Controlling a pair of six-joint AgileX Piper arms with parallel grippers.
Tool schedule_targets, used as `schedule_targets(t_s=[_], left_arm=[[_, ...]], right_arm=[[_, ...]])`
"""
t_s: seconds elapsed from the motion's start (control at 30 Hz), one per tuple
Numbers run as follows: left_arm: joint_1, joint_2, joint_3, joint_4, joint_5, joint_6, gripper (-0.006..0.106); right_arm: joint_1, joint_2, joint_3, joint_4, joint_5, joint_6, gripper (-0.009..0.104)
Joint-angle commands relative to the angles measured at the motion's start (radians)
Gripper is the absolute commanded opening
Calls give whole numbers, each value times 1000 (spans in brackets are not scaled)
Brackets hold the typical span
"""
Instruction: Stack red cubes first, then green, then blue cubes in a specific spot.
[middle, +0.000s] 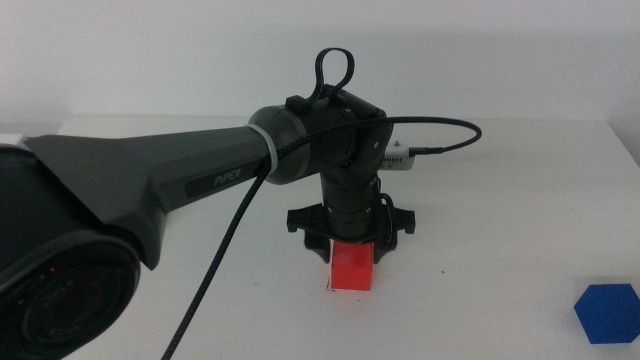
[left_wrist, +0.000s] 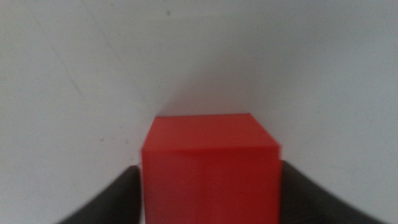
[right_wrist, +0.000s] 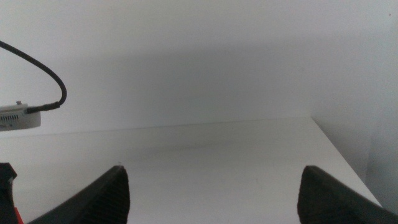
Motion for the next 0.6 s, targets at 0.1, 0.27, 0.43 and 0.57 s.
schedule_targets(t_s=[0.1,0.27,0.43,0.57], left_arm=[[19,-49,-3,9,44,53,94],[109,-215,0,155,170,108,94],[341,-362,97,195,170,231,94],[547,-398,185,58,102,428,94]], right_arm=[[-8,-4,2,-11,-7,-2,92],[-8,-4,2,-11,-7,-2,92],[-8,-4,2,-11,-7,-2,92],[-8,-4,2,-11,-7,-2,92]])
